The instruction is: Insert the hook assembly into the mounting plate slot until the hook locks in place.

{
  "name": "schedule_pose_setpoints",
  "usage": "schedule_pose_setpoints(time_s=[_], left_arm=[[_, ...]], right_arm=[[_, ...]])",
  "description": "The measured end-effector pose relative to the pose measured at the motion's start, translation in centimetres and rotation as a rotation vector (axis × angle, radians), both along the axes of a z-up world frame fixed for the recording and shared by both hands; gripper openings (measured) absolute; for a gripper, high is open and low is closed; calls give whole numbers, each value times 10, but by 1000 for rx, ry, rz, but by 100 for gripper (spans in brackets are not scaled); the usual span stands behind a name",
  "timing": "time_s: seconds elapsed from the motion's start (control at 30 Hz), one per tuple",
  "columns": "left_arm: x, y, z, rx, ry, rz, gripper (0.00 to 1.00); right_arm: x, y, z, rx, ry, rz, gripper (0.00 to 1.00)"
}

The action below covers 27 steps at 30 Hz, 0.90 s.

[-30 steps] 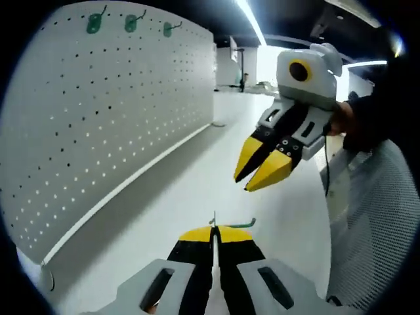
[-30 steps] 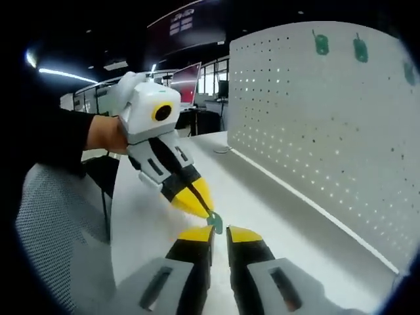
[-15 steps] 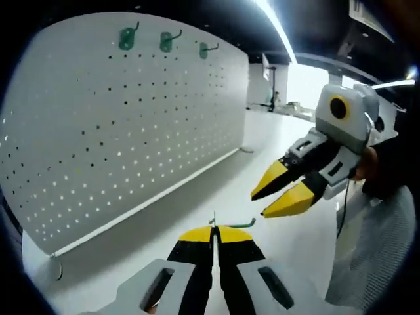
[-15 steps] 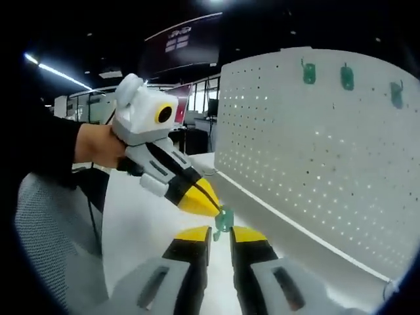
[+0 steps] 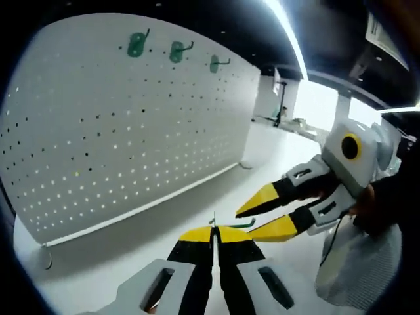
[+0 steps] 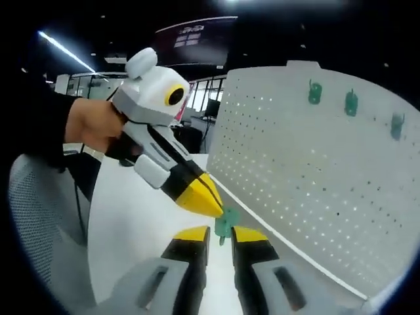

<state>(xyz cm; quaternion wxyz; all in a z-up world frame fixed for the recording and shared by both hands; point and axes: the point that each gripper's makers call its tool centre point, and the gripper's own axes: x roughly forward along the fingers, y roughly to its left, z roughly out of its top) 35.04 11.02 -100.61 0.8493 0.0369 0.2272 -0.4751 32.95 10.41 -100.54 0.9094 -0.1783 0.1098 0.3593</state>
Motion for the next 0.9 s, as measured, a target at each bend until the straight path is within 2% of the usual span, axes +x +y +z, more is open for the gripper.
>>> schedule_pose_setpoints(time_s=[0.23,0.37,0.47,0.9], left_arm=[[-6,-8,3,-23,39,3,1],[-8,-10,3,-34,60,10,1],[-9,-11,5,-50,76,22,1],[-11,-13,7,-83,109,39,1]], right_arm=[[0,0,2,-75,-54,5,9],[5,-7,3,-79,-57,-27,7],[7,-11,6,-45,-47,-42,6],[4,-8,4,-53,-38,-30,3]])
